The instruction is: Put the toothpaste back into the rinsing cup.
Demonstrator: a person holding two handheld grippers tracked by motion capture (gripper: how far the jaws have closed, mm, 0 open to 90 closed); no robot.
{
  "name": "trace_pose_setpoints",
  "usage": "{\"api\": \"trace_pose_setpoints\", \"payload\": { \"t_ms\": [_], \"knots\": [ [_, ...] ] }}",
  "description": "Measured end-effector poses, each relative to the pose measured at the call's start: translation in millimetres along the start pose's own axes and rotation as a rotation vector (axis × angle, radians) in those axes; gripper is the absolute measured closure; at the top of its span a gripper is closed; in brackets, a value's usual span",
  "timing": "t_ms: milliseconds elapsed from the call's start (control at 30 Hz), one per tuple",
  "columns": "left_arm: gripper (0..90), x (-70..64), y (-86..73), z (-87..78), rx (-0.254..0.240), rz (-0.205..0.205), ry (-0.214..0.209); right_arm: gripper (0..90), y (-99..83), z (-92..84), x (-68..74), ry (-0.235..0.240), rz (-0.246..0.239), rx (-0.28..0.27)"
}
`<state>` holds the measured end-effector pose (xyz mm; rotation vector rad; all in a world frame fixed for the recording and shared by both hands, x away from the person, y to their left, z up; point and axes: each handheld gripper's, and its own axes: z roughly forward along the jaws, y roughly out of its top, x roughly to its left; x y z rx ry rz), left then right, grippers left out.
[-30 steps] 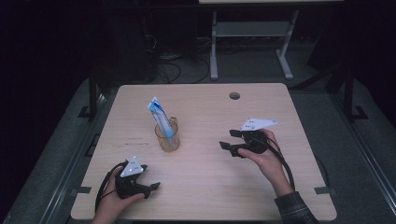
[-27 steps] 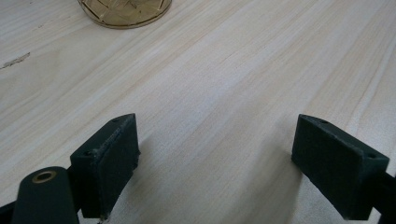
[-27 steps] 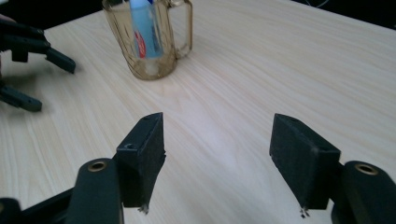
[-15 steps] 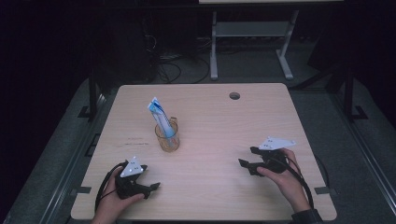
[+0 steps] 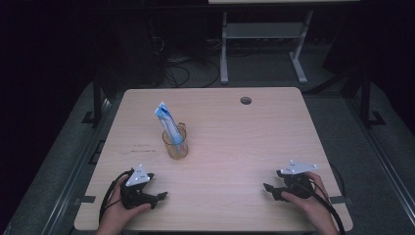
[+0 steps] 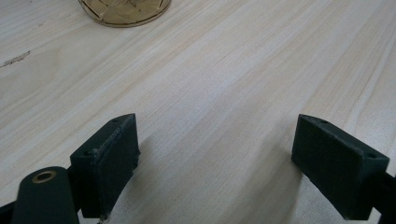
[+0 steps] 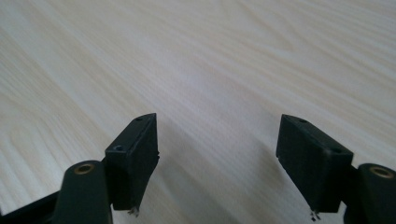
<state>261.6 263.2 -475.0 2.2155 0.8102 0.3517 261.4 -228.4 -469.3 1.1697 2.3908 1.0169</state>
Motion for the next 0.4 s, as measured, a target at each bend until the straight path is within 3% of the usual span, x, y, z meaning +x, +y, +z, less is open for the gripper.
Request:
{"api": "trace_pose_setpoints", "payload": {
  "t_ms": [133,400],
  "knots": [
    [14.0,0.0,0.0,0.0,0.001,0.001,0.0,25.6,-4.0,2.4,0.7,-0.019,-0.026,0.025],
    [13.5,-0.2,-0.1,-0.2,0.002,-0.003,0.006,21.1,-11.4,2.0,-1.6,-0.014,-0.007,-0.02]
  ]
}}
